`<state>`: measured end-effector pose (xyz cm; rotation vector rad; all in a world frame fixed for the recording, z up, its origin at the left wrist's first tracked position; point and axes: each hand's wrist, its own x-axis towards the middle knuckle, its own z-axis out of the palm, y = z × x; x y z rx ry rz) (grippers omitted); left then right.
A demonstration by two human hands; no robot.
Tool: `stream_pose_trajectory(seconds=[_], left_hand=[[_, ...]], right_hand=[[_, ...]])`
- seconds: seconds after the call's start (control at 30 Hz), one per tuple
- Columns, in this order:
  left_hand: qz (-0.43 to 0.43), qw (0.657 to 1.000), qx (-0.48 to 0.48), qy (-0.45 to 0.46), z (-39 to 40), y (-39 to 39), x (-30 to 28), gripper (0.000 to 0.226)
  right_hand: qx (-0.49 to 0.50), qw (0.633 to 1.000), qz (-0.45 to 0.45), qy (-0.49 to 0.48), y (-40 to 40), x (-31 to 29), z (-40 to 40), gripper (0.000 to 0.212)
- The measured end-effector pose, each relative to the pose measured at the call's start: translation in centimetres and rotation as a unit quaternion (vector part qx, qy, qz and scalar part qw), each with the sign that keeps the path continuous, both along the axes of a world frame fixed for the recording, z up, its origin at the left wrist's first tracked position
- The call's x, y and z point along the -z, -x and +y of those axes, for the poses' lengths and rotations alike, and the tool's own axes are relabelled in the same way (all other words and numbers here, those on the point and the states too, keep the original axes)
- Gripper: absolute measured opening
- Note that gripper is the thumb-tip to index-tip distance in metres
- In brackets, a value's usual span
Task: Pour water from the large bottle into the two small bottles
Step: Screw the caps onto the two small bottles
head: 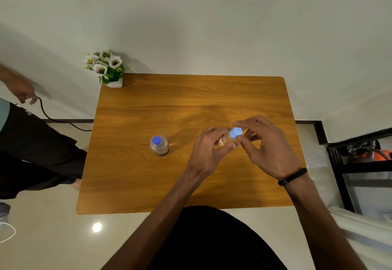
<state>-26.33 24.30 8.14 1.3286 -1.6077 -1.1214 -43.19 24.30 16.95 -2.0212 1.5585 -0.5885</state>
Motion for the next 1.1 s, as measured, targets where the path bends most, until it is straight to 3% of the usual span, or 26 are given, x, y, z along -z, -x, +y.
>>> stream_pose_trajectory(seconds=[0.13, 0.23, 0.33, 0.53, 0.7, 0.9, 1.0, 1.1], left_hand=[[-0.003, 1.0, -0.002, -0.006, 0.0, -0.1, 0.3, 0.04], [-0.003, 1.0, 0.001, -0.005, 0.1, -0.2, 0.4, 0.038], [-0.004, 1.0, -0.002, -0.001, 0.3, -0.3, 0.6, 0.039], [-0.013, 1.0, 0.0, -0.007, 0.3, -0.4, 1.1, 0.041], [-0.016, 1.0, 0.002, -0.009, 0.7, -0.8, 1.4, 0.04], [-0.016, 1.0, 0.005, -0.011, 0.7, -0.5, 1.4, 0.035], [-0.023, 1.0, 0.008, -0.008, 0.8, -0.6, 1.7, 0.035], [-0.024, 1.0, 0.007, -0.01, 0.8, -0.8, 1.9, 0.036]], right_hand=[[0.032, 0.999, 0.002, 0.011, -0.3, 0.1, -0.1, 0.022], [0.066, 0.998, 0.016, 0.0, -0.4, 0.2, -0.2, 0.042], [0.037, 0.999, 0.005, -0.024, -0.2, 0.2, -0.1, 0.057], [0.033, 0.999, 0.02, -0.013, -0.1, 0.5, -0.1, 0.021], [0.029, 0.997, 0.061, -0.028, -0.1, 0.8, 0.0, 0.056], [0.028, 0.997, 0.068, -0.024, -0.3, 1.4, 0.0, 0.022], [0.061, 0.995, 0.077, -0.029, -0.4, 1.3, 0.0, 0.044], [0.028, 0.994, 0.089, -0.053, -0.1, 1.0, 0.1, 0.06]])
